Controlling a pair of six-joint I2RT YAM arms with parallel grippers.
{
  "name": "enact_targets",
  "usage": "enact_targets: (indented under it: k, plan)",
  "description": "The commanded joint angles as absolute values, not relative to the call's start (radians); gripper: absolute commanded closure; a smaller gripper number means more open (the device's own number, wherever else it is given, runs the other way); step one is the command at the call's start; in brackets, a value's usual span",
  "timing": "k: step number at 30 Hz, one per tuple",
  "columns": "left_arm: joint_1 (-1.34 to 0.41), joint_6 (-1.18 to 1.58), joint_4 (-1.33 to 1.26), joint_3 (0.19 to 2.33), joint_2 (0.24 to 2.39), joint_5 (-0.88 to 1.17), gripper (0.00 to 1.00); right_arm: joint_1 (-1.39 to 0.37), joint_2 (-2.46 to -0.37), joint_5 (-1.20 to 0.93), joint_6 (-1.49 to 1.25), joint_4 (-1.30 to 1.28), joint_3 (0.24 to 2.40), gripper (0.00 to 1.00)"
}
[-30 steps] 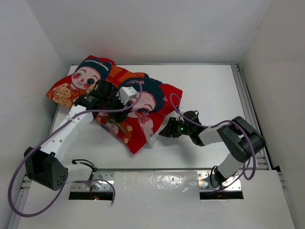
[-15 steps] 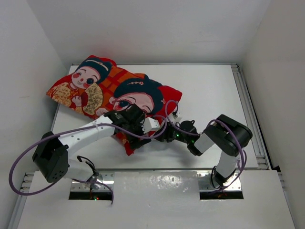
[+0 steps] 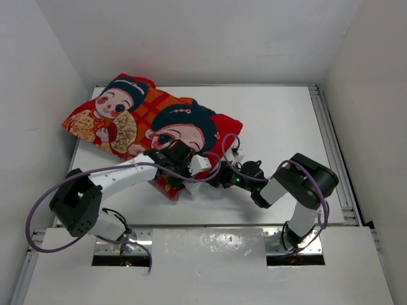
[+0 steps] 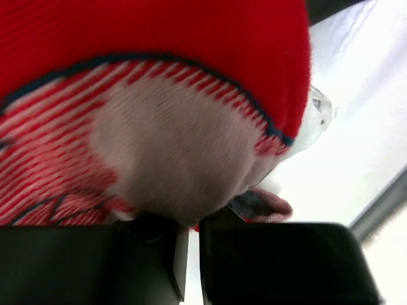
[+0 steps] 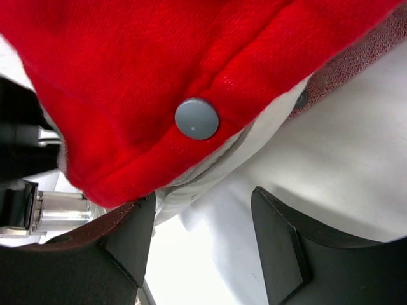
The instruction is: Put the pillow into the pillowcase
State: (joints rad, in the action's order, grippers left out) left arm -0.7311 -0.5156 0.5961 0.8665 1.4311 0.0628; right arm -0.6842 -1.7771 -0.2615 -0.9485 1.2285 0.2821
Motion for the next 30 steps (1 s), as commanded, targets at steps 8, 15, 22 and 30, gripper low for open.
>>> enact_targets:
  k: [8, 15, 22, 30]
  plan:
    - [-0.808, -0.508, 0.857, 1.189, 1.347, 0.175, 1.00, -0.750, -1.787, -0.250, -0.925, 1.308, 0.417, 0.40]
    - [-0.853, -0.568, 0.946, 1.244, 1.342, 0.179, 1.00, -0.759, -1.727, -0.098, -0.836, 1.284, 0.580, 0.78]
    - [-0.812, -0.647, 1.080, 1.587, 1.330, 0.258, 1.00, -0.758, -1.804, -0.011, -0.841, 1.230, 0.728, 1.00]
    - [-0.825, -0.712, 1.089, 1.835, 1.370, 0.466, 1.00, -0.851, -1.994, 0.164, -0.735, 0.967, 1.115, 1.00]
